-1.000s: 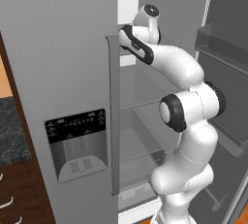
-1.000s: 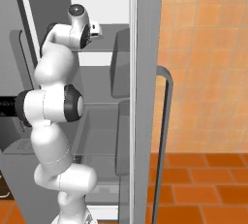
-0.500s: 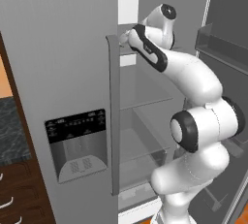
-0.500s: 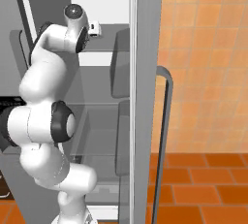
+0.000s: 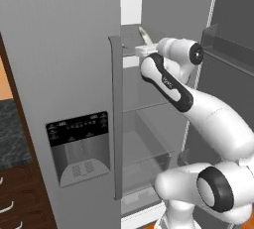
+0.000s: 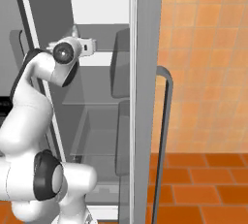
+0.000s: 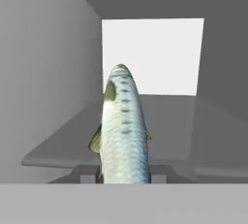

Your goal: Place one bell pepper and one fish in each tupperware on the nearby counter, to pack two identical lunches.

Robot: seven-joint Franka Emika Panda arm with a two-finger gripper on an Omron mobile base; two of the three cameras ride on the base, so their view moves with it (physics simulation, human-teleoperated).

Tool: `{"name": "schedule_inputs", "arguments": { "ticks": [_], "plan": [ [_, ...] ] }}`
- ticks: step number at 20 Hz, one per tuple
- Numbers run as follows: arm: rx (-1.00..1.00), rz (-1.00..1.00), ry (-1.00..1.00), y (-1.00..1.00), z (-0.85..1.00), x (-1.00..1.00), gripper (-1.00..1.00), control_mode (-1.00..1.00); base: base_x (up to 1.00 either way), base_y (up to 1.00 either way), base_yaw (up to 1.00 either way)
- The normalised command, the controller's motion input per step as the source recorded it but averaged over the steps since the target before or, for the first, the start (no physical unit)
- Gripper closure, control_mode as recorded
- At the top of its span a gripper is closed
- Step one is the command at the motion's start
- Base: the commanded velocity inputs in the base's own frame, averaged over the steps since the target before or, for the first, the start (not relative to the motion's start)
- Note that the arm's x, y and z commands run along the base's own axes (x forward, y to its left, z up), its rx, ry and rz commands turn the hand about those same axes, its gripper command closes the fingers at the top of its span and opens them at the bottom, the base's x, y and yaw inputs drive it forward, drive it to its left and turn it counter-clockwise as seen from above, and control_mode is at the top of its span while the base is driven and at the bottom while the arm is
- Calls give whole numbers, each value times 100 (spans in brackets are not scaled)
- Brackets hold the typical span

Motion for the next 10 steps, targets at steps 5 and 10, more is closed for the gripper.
{"name": "schedule_inputs", "arguments": {
  "ticks": [5, 10],
  "plan": [
    [0, -5, 39, -5, -18, -100, 100, -100, 0, 0, 0],
    [0, -6, 74, -12, -59, -100, 100, -100, 0, 0, 0]
  ]
}}
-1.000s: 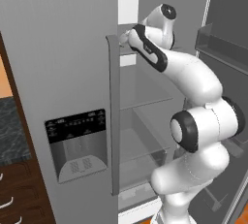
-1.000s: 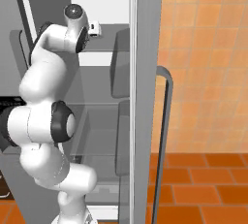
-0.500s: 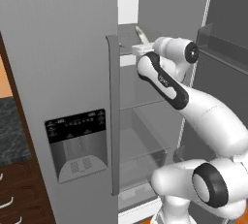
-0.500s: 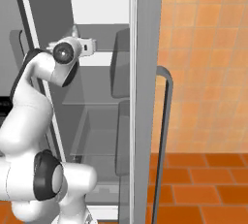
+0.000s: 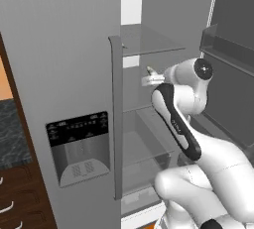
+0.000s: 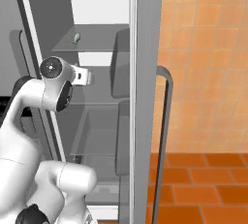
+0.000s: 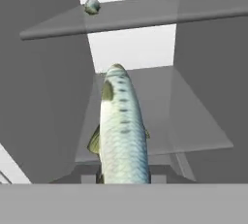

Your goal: Place one bell pepper and one fish in each tupperware on the nearby counter, to pack two identical lunches.

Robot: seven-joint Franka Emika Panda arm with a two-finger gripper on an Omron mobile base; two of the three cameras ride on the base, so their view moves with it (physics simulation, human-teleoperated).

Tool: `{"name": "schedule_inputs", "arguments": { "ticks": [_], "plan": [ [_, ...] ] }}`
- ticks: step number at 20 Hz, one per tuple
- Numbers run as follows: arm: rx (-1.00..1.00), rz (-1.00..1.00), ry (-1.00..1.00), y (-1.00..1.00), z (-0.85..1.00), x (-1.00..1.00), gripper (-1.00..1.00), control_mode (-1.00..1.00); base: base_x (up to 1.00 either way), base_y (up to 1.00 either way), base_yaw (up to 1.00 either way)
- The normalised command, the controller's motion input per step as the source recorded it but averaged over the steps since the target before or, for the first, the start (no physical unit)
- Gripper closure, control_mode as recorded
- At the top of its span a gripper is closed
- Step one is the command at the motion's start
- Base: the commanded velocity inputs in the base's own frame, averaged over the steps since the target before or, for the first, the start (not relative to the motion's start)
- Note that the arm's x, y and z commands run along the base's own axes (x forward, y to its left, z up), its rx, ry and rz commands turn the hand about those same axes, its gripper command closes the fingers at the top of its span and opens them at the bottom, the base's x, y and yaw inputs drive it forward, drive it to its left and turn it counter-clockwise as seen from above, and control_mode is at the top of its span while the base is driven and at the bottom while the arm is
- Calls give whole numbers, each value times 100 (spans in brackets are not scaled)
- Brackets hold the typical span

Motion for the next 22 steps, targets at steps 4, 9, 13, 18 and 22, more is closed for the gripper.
{"name": "schedule_inputs", "arguments": {
  "ticks": [4, 9, 13, 18, 22],
  "plan": [
    [-2, -1, 89, -6, -99, -98, 100, -100, 0, 0, 0],
    [0, 0, 0, 0, 0, 0, 100, 100, -100, 5, 3],
    [0, 0, 0, 0, 0, 0, 100, 100, -84, 91, 35],
    [0, 0, 0, 0, 0, 0, 100, 100, -3, 100, 33],
    [0, 0, 0, 0, 0, 0, 100, 100, 21, 100, 24]
  ]
}}
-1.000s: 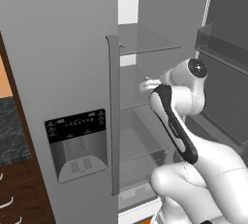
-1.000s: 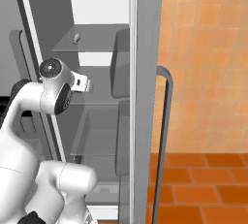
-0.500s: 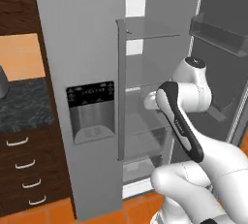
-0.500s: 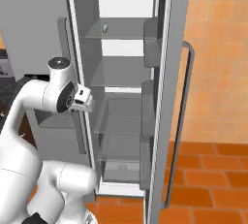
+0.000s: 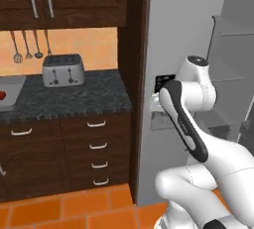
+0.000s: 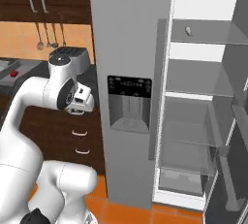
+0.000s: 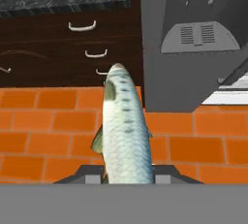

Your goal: Place one bell pepper and one fish in each tupperware on the nearby counter, to pack two identical lunches.

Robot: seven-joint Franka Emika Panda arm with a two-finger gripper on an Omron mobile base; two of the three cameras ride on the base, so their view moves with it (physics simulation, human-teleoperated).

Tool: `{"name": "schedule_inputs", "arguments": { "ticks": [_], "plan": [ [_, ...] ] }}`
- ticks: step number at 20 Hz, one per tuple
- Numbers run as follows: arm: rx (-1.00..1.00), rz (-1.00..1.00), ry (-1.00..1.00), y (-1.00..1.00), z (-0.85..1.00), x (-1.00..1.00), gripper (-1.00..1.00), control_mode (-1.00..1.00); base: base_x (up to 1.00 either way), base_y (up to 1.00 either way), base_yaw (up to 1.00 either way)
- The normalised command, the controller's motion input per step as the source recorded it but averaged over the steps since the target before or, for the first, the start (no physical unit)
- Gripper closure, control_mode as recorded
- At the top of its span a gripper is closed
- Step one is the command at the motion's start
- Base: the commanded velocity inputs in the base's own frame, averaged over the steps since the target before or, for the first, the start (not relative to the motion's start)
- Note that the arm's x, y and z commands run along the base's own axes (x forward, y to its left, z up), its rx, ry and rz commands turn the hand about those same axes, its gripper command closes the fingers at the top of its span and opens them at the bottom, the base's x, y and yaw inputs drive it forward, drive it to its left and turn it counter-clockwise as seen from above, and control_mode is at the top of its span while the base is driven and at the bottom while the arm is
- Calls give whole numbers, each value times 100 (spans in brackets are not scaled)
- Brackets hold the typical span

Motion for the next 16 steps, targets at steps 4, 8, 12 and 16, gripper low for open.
{"name": "schedule_inputs", "arguments": {
  "ticks": [4, 8, 12, 16],
  "plan": [
    [0, 0, 0, 0, 0, 0, 100, 100, 72, 100, 11],
    [0, 0, 0, 0, 0, 0, 100, 100, 100, 100, 1],
    [0, 0, 0, 0, 0, 0, 100, 100, 92, 100, -8],
    [0, 0, 0, 0, 0, 0, 100, 100, 40, 100, -16]
  ]
}}
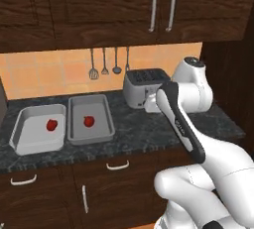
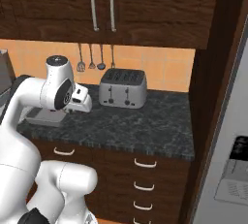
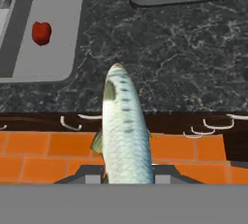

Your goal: Place one bell pepper and one fish in each tupperware on the nearby counter, to pack two identical lunches.

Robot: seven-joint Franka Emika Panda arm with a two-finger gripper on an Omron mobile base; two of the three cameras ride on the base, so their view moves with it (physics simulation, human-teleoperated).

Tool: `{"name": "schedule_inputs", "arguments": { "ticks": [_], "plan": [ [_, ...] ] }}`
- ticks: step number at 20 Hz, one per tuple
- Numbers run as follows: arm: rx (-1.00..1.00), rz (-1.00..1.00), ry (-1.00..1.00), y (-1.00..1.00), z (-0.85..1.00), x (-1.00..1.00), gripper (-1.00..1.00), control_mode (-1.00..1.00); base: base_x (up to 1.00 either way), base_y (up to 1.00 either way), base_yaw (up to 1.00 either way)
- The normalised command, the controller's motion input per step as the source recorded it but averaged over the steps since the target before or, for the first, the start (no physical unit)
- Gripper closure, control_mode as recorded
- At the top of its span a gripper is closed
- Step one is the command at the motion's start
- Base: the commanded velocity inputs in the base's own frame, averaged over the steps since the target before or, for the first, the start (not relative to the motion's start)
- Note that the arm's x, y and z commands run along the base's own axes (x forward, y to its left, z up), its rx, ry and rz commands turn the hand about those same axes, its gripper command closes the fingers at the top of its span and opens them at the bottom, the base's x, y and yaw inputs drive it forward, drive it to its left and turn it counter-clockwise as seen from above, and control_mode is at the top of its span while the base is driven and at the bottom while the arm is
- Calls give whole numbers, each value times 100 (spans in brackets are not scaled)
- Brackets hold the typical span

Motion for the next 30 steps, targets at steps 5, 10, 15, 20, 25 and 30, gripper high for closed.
{"name": "schedule_inputs", "arguments": {
  "ticks": [5, 10, 15, 20, 25, 30],
  "plan": [
    [0, 0, 0, 0, 0, 0, 100, 100, 17, 100, -19],
    [0, 0, 0, 0, 0, 0, 100, 100, 68, 51, -14],
    [-1, -5, 0, -7, -57, 37, 100, -100, 27, 4, -3],
    [-6, -4, -1, 30, -99, 92, 100, -100, 0, 0, 0],
    [-7, -4, -9, 38, -70, 97, 100, -100, 0, 0, 0],
    [0, -1, -5, -2, -35, 90, -100, -100, 0, 0, 0]
  ]
}}
